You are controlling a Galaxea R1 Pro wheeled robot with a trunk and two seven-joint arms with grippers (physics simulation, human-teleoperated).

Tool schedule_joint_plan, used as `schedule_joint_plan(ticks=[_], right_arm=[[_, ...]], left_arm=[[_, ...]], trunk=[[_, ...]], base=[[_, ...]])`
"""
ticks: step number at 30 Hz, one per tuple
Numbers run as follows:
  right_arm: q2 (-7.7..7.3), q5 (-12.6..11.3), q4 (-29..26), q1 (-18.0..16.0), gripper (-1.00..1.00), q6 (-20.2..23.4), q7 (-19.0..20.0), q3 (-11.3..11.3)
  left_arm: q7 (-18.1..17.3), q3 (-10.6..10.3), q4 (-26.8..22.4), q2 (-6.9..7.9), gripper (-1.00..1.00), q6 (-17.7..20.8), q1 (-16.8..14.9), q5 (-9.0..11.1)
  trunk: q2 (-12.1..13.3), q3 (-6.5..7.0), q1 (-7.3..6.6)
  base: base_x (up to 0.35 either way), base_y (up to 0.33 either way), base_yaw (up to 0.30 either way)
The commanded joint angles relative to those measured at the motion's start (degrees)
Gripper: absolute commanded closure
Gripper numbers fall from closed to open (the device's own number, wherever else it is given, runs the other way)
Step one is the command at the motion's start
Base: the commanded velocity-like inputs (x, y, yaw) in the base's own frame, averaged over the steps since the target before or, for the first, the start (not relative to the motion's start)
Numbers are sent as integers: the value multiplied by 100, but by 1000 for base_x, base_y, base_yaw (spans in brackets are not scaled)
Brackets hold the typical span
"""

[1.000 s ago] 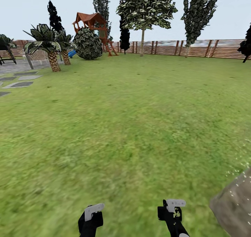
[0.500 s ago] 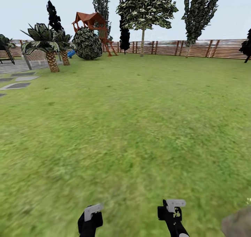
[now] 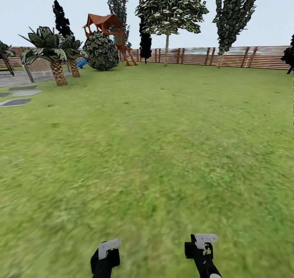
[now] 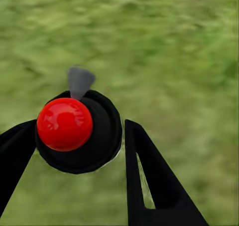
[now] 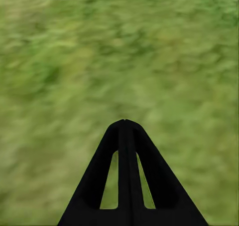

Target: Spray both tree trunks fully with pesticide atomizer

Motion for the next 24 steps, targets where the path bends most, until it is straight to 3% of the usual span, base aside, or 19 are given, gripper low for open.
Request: schedule_joint_plan(ticks=[1, 15, 19, 24], right_arm=[[3, 57, -9, -2, 100, 43, -26, 4], [5, 45, -1, -2, 100, 43, -17, 4], [-31, -300, -6, -2, 100, 49, -8, -2], [-48, -410, -9, -2, 100, 52, -5, -5]], left_arm=[[38, -26, -1, 4, 100, -45, -7, 54], [28, -51, 5, -17, 100, -52, -6, 36], [24, -55, 6, -18, 100, -45, -7, 35], [-46, -56, 24, -25, 100, -44, -8, 36]], trunk=[[-2, -5, 2], [-2, -5, 2], [-2, -5, 2], [-2, -5, 2]], base=[[334, 0, -159], [334, 0, -40], [334, 0, 0], [334, 0, 0]])
